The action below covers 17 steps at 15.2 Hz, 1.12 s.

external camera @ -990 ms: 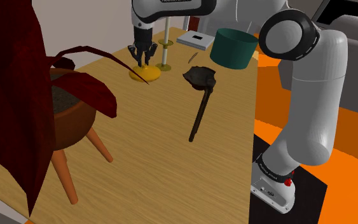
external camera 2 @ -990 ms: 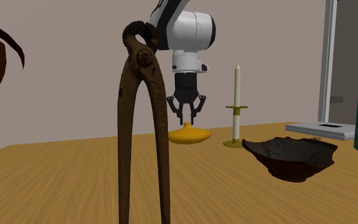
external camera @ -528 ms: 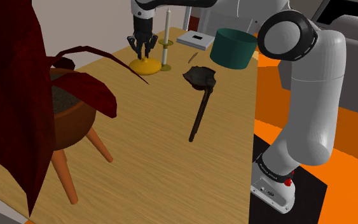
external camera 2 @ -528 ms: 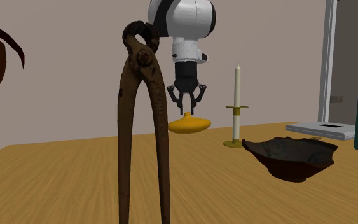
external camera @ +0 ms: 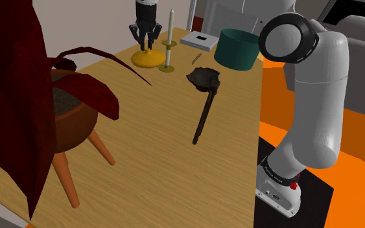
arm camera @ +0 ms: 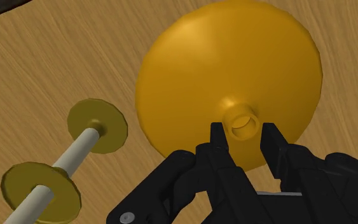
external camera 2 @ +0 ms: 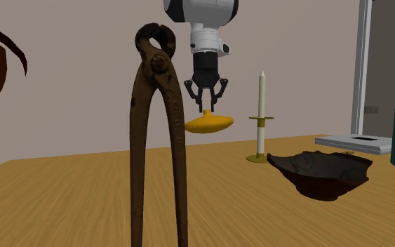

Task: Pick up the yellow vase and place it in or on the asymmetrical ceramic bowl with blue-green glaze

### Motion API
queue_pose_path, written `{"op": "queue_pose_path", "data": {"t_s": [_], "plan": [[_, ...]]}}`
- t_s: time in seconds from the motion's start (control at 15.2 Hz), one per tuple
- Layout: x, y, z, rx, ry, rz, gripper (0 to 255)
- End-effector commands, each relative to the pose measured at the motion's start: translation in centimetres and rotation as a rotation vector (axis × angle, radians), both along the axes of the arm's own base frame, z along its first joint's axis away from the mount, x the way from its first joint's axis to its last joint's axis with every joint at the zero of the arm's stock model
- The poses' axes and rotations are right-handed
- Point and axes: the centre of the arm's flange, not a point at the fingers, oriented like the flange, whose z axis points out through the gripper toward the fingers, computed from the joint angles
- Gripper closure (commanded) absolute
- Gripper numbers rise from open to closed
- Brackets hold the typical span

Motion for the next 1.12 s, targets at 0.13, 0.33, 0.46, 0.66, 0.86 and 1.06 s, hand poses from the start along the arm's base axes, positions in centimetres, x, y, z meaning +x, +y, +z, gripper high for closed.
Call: {"op": "queue_pose_path", "data": {"t_s": [0.13,0.33,0.46,0.66,0.86,1.06], "plan": [[-0.1,0.1,2.1,0.0,0.0,0.0,255],[-0.1,0.1,3.7,0.0,0.0,0.0,255],[-0.9,-0.9,4.2,0.0,0.0,0.0,255],[-3.2,-4.1,4.8,0.0,0.0,0.0,255],[-5.5,-7.2,5.4,0.0,0.0,0.0,255],[-7.9,-10.4,6.0,0.0,0.0,0.0,255]]}}
